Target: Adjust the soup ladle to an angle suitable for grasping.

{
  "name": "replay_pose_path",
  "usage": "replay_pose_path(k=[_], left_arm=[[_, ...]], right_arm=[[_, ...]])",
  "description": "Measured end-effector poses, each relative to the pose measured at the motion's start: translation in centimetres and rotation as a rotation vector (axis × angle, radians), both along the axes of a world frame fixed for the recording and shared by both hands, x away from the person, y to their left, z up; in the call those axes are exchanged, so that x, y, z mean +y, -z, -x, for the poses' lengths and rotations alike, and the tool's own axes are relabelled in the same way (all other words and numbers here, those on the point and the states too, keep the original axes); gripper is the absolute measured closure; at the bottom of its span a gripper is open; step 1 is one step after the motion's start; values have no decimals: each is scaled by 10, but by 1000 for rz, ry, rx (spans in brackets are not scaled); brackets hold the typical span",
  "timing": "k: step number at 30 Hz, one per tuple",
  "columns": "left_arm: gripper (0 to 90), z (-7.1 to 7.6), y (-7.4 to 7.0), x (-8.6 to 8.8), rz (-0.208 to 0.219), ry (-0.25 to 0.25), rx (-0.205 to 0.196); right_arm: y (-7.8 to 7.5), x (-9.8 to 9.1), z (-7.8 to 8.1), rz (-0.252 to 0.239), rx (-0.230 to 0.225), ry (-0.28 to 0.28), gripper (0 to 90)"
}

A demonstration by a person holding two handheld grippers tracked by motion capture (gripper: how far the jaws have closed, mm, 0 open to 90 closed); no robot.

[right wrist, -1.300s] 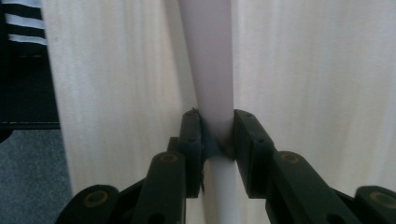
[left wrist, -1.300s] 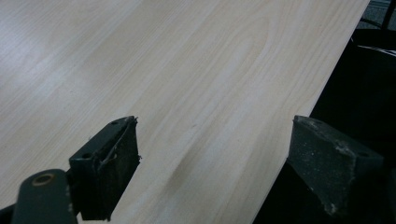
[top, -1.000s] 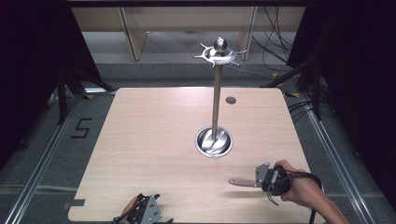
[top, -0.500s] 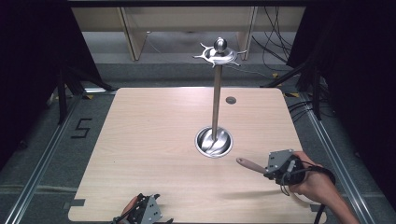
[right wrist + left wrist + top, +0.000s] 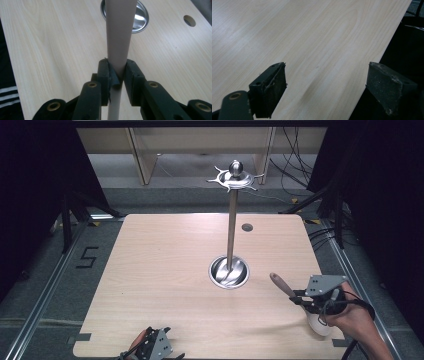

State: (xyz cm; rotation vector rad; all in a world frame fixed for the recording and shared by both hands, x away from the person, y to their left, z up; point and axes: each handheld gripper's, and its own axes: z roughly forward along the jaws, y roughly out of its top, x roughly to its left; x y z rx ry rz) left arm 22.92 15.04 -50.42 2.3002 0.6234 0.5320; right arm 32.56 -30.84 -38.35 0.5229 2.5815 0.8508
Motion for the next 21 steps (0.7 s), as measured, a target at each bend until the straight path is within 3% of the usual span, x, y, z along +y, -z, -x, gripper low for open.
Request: replay_pose_path(k=[2,8,12,14,18,19,21], left_arm=[[155,0,0,0,-11,22,13],[155,1,0,-1,0,12,4],[155,0,1,-1,14,15,12],[155,1,0,-1,5,10,3],[155,1,0,-1,5,11,1],[155,0,-1,0,-12,17,0],[155,1,0,-1,8,13,13]], right_arm=[[-2,-4,1,-38,-9,13,765],[-3,-15,3,-179,-38,47,765],[-2,-17,5,-205,-42,40,765],[-2,-16,5,-234,-52,47,765],[-5,-15,4,-239,-52,53,766],[-5,-15,3,-246,-55,47,765],[-6,-13,3,-272,-60,67,765]])
